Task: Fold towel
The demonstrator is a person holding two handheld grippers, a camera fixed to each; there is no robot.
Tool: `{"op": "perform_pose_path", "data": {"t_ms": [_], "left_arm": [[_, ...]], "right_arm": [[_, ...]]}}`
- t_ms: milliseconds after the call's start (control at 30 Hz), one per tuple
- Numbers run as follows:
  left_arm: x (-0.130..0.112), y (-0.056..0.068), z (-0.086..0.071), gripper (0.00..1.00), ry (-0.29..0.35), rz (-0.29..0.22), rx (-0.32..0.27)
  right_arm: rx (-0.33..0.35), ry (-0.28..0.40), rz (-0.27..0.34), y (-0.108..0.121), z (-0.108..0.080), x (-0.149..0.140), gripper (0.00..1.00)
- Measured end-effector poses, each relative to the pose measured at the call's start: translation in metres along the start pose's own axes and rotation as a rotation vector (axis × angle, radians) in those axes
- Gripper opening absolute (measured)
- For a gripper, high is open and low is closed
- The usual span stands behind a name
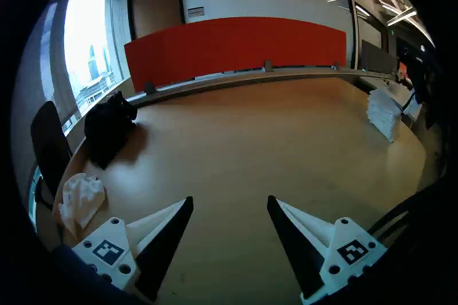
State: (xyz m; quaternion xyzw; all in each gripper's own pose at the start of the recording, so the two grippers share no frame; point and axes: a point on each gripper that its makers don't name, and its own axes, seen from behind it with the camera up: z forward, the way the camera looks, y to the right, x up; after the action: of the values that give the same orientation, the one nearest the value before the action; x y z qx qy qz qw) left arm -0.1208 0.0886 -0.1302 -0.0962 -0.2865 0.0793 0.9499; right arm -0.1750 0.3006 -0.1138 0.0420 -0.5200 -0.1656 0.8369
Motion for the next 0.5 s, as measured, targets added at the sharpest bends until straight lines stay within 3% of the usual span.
{"op": "perform_pose_path", "data": {"t_ms": [133,167,500], "left_arm": [[0.002,0.001,0.001,0.96,0.002,0.0,-0.002],[0.002,0.001,0.001,0.96,0.003,0.0,-0.003],[0.005,0.0,0.002,0.96,0.007,-0.002,-0.005]], "right_arm": [[0.007,0.014,0.008,-0.004,-0.002,0.003,0.94],[0.011,0.016,0.011,-0.005,-0.002,0.004,0.97],[0.012,0.042,0.026,-0.011,-0.005,0.014,1.0]]}}
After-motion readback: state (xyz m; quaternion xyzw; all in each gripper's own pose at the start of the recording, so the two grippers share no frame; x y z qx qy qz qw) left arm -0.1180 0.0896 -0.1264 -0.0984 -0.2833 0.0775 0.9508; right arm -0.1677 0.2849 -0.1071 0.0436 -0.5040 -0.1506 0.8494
